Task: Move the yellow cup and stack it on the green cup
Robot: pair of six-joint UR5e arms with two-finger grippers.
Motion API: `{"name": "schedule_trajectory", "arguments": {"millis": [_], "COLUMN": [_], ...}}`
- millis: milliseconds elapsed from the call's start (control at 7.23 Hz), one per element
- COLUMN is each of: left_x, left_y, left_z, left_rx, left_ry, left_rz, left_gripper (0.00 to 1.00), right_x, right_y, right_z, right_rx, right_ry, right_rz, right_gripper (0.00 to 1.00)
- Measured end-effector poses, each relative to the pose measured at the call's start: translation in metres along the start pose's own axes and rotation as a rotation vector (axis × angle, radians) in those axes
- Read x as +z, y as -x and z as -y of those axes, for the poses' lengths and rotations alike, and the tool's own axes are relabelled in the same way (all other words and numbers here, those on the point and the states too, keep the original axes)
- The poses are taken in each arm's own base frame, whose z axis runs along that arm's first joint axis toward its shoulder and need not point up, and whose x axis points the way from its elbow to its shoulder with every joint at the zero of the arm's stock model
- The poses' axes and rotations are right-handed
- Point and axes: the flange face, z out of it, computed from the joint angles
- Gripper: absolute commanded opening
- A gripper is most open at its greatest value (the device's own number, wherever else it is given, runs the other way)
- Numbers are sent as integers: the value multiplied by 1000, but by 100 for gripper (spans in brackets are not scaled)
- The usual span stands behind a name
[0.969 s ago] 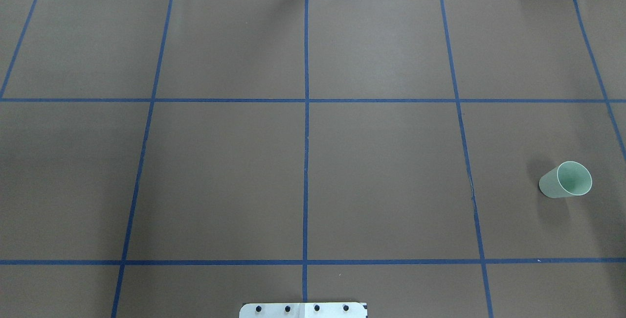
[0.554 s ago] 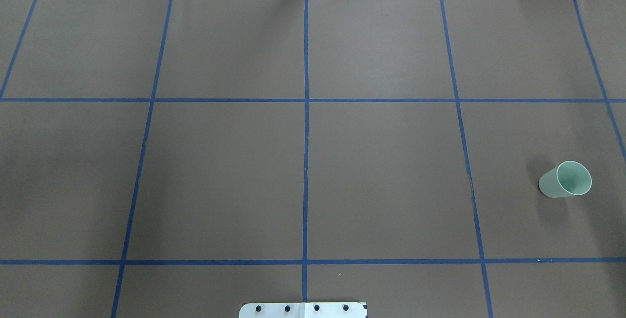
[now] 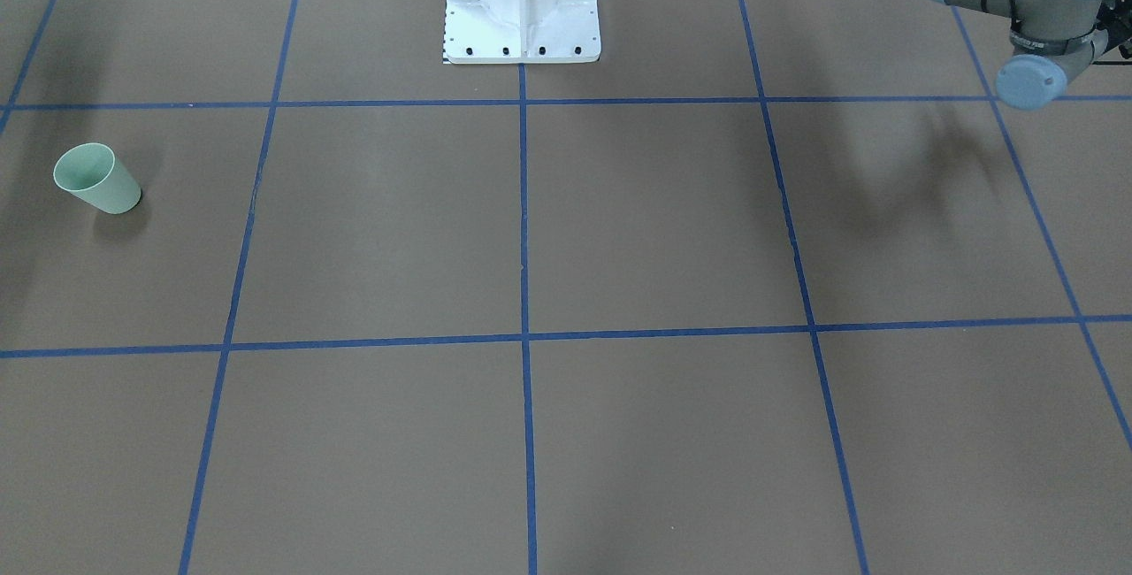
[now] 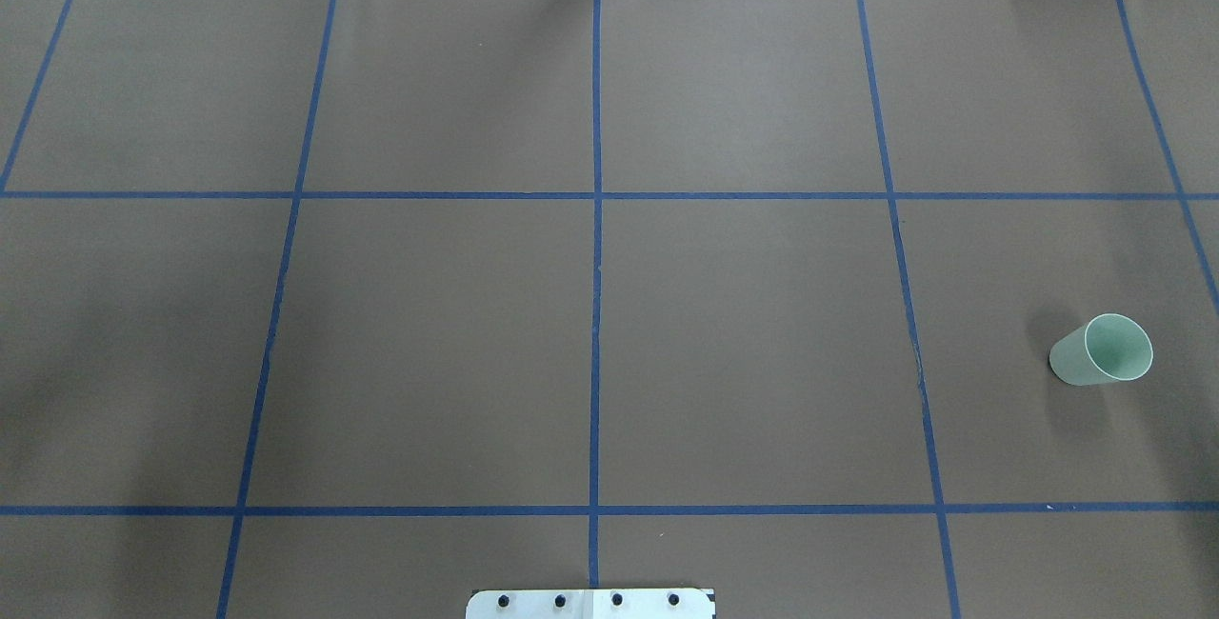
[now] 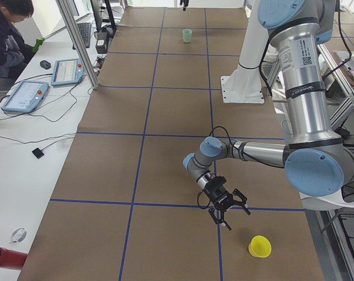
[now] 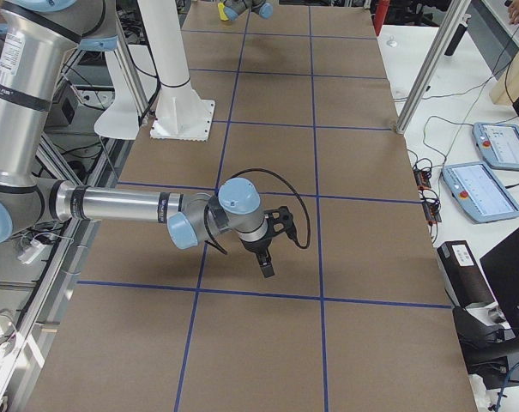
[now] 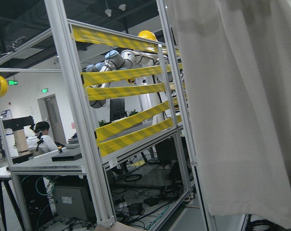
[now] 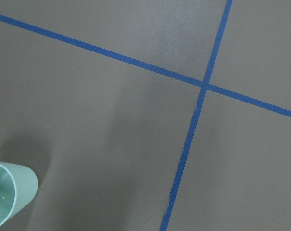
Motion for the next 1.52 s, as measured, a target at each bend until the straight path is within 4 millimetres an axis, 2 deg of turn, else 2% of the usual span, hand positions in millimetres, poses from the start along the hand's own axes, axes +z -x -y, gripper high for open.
{"name": "schedule_trajectory", "arguments": {"millis": [277, 554, 692, 1107, 1522], "left_x": [16, 44, 54, 66, 88], "left_y": [-3, -16, -19, -9, -18], "left_z": [-30, -54, -62, -79, -88], "left_rx": [-13, -9, -8, -26, -44], "left_ry": [30, 60, 74, 103, 108], "left_rz": [27, 53, 78, 173, 195], "left_gripper": [100, 100, 100, 100, 100], "right_x": [1, 4, 4, 4, 5], "right_y": [4, 9, 10, 12, 14], "right_z": [2, 4, 5, 6, 9], "right_rx": [-20, -36, -43, -51, -58], "right_ry": [-7, -9, -13, -17, -19], "right_rz": [6, 11, 13, 15, 17], "right_gripper": [100, 100, 100, 100, 100]}}
